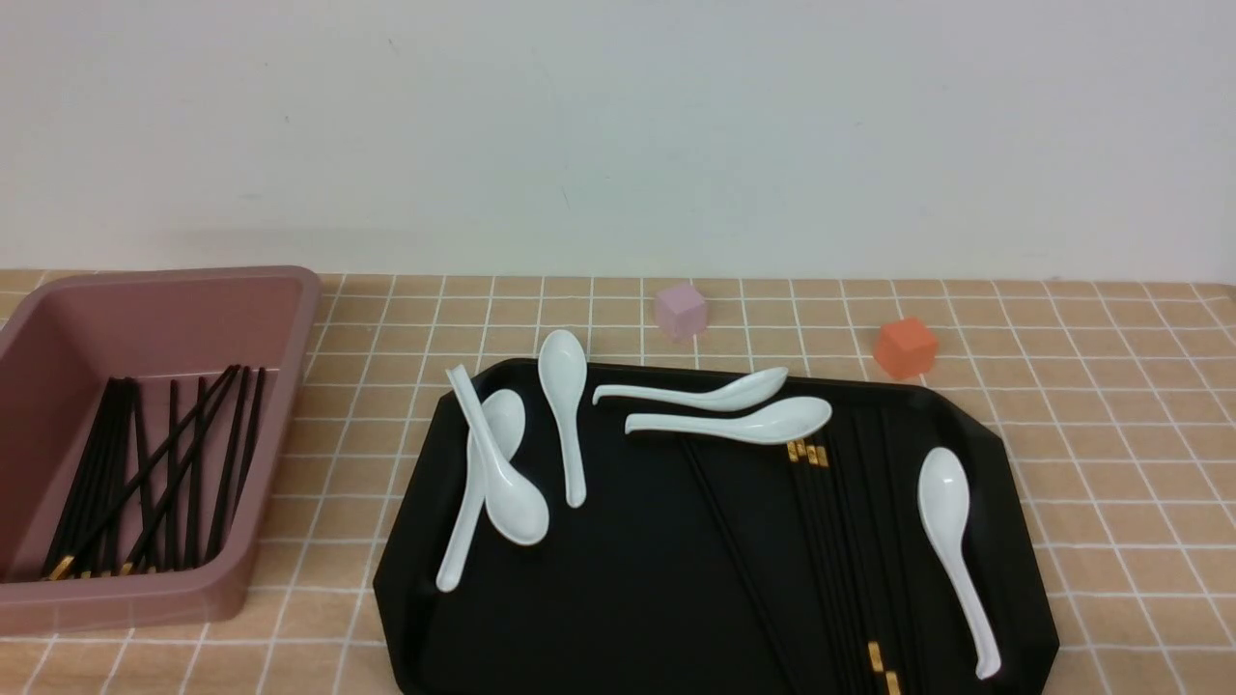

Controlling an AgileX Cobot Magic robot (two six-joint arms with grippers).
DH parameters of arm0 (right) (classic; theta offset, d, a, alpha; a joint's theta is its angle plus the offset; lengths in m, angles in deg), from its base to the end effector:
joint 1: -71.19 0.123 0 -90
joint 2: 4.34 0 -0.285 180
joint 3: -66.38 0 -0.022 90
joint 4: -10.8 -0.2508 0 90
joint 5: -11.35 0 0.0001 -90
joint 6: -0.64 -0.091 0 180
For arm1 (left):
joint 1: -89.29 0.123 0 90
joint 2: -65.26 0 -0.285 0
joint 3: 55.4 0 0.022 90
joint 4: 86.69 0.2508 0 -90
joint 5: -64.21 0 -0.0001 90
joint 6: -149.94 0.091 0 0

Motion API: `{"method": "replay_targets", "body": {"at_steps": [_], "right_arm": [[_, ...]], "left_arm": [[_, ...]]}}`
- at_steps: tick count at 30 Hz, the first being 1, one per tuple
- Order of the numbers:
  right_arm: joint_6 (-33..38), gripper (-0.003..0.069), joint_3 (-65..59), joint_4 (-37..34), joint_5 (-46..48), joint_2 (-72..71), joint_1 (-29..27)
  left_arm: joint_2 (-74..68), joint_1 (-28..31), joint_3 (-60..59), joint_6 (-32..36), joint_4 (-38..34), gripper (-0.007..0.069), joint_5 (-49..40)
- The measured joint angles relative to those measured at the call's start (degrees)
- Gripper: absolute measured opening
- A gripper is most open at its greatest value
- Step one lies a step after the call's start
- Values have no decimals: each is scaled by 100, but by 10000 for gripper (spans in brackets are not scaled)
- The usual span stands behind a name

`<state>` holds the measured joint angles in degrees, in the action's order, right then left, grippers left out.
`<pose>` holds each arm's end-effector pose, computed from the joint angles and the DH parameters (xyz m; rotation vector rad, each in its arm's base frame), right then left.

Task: On brown tablecloth take chopsticks from black tray and put them in box.
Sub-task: 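Move the gripper over the chopsticks on the black tray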

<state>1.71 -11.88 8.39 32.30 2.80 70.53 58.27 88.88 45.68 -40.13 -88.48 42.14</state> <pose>0.0527 0.0008 0.1748 0.0194 1.8558 0.0203 0.0522 -0.0014 0.1693 -0.1781 1.8790 -0.1561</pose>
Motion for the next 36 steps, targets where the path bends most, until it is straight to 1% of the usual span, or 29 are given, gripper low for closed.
{"method": "replay_targets", "body": {"at_steps": [10, 12, 13, 16, 17, 18, 19, 20, 22, 24, 26, 32, 34, 36], "right_arm": [[0, 240, 0, 0, 0, 0, 0], [-55, 240, 0, -90, -64, 0, 0], [-152, 240, -15, -285, -166, 0, 0], [-750, 240, -35, -1349, -534, 0, 0], [-1164, 240, -35, -2077, -758, 0, 0], [-1164, 240, -35, -2077, -758, 0, 0], [-1526, 240, -35, -2746, -935, 0, 0], [-1725, 240, -35, -3165, -1028, 0, 0], [-1963, 240, -35, -3840, -1160, 0, 0], [-2035, 240, -35, -4302, -1237, 0, 0], [-2059, 240, -35, -4518, -1275, 0, 0], [-2110, 237, -35, -4693, -1292, 0, 0], [-2048, 218, 67, -4775, -1236, 0, 0], [-1755, 186, 392, -4724, -1205, 0, 0]], "left_arm": [[0, 0, 0, 0, 0, 239, 0], [0, 0, 0, 0, 0, 239, 0], [0, 0, 0, 0, 0, 239, 0], [0, 0, 0, 0, 0, 239, 0], [0, 0, 0, 0, 0, 239, 0], [0, 0, 0, 0, 0, 239, 0], [0, 0, 0, 0, 0, 239, 0], [0, 0, 0, 0, 0, 239, 0], [0, 0, 0, 0, 0, 239, 0], [0, 0, 0, 0, 0, 239, 0], [0, 0, 0, 0, 0, 239, 0], [0, 0, 0, 0, 0, 239, 0], [0, 0, 0, 0, 0, 239, 0], [0, 0, 0, 0, 0, 239, 0]]}}
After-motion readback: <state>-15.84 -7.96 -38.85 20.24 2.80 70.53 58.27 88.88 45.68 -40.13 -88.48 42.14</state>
